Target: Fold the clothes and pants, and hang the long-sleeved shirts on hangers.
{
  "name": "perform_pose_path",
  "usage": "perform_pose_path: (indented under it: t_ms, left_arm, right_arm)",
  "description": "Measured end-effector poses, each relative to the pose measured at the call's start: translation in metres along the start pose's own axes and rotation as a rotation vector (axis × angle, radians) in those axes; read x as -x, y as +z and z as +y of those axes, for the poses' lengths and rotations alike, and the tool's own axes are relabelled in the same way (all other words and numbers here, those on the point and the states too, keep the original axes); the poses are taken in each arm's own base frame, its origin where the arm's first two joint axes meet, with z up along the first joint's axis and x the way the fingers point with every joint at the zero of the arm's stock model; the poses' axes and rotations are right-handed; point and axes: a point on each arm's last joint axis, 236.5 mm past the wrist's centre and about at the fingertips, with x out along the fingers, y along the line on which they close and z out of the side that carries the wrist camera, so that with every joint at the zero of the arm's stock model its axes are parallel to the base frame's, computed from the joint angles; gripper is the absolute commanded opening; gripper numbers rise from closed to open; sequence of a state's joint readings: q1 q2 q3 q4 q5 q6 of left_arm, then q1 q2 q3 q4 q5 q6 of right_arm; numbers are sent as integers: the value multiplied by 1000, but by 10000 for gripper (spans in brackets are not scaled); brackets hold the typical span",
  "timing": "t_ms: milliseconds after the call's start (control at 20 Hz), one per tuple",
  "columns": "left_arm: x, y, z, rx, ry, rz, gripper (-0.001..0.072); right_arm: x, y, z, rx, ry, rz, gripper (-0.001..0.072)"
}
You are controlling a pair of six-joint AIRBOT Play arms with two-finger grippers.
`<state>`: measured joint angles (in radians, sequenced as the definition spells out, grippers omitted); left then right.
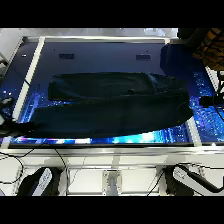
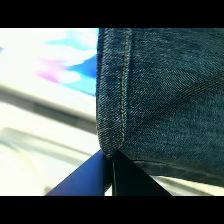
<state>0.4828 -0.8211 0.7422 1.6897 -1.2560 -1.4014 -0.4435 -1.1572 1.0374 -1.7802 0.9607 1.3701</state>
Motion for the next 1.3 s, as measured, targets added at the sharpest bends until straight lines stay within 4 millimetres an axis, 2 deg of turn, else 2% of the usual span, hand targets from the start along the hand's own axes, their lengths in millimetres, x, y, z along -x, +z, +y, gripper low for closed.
perform_pose_path:
  t_ms: [150, 400, 550, 800, 900, 950, 1050, 1150, 1200, 1250, 1300]
  left_arm:
    - [5, -2, 21, 26, 36, 2, 18]
    - [4, -4, 30, 31, 49, 22, 19]
    - [1, -5, 31, 28, 49, 34, 19]
    - [0, -6, 32, 23, 49, 43, 19]
    - [-1, -6, 32, 23, 49, 42, 19]
    - [-1, -6, 32, 23, 49, 42, 19]
    - [-1, -6, 32, 23, 49, 42, 19]
    - [-1, -6, 31, 24, 48, 41, 19]
    - [-1, -6, 31, 24, 45, 41, 19]
    - [-1, -6, 30, 25, 43, 40, 19]
    - [-1, -5, 29, 26, 40, 39, 19]
  right_arm:
    - [-26, -18, 18, 2, 73, 97, 482]
    - [-61, -51, 57, 44, 222, 256, 480]
    - [-70, -67, 74, 60, 292, 326, 480]
    - [-75, -84, 90, 67, 356, 403, 463]
    - [-78, -89, 94, 66, 371, 423, 334]
    - [-80, -93, 96, 67, 376, 432, 300]
    - [-84, -97, 99, 65, 380, 438, 295]
    - [-87, -98, 100, 62, 381, 436, 168]
    - [-87, -99, 101, 60, 382, 436, 75]
    - [-88, -99, 102, 54, 385, 434, 21]
    - [-89, -99, 103, 51, 384, 434, 20]
